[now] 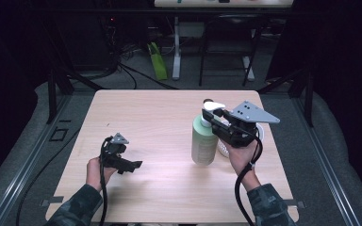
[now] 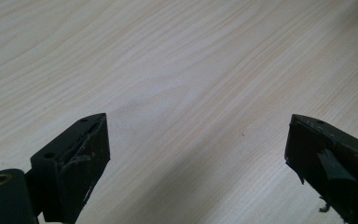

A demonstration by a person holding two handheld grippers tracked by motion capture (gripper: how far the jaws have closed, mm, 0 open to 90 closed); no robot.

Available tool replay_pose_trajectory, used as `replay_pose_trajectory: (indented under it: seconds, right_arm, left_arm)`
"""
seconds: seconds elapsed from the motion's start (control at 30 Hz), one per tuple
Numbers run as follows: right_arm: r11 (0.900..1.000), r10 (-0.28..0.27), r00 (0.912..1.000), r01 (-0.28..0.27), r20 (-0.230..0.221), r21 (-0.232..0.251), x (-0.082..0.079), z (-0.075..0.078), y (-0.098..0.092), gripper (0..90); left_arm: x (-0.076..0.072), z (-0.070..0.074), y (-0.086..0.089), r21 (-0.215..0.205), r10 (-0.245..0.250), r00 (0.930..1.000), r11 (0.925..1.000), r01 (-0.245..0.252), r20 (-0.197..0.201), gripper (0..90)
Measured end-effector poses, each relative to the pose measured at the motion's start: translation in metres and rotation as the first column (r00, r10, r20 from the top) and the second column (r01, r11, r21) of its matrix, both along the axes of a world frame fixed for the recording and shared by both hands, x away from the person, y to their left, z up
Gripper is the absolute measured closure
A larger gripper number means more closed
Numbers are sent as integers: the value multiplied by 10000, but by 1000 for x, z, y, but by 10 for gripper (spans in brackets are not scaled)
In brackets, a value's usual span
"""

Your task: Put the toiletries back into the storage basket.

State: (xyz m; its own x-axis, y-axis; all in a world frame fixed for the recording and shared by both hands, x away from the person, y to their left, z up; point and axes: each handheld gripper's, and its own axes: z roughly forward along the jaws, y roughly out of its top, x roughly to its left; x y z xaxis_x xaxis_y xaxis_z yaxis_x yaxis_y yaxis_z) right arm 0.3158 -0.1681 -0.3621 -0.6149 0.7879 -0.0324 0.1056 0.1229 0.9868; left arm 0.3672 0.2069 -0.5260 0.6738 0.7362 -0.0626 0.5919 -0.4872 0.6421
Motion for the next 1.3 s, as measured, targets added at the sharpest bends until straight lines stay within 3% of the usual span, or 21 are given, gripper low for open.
replay_pose_trajectory:
  seconds: [0.23,1.1,1.3]
  right_arm:
    - [10000,-14,10000,14,88,-62,7,8,1,686]
    - [9996,-217,9975,227,675,-141,22,53,3,685]
    - [9992,-375,9962,385,786,-113,24,60,-2,684]
  left_arm:
    - [0,1,2,35,118,9998,9999,-118,158,69]
    - [2,-1,2,115,38,10000,9999,-38,-42,71]
    - [2,-1,3,74,184,9997,9998,-185,134,71]
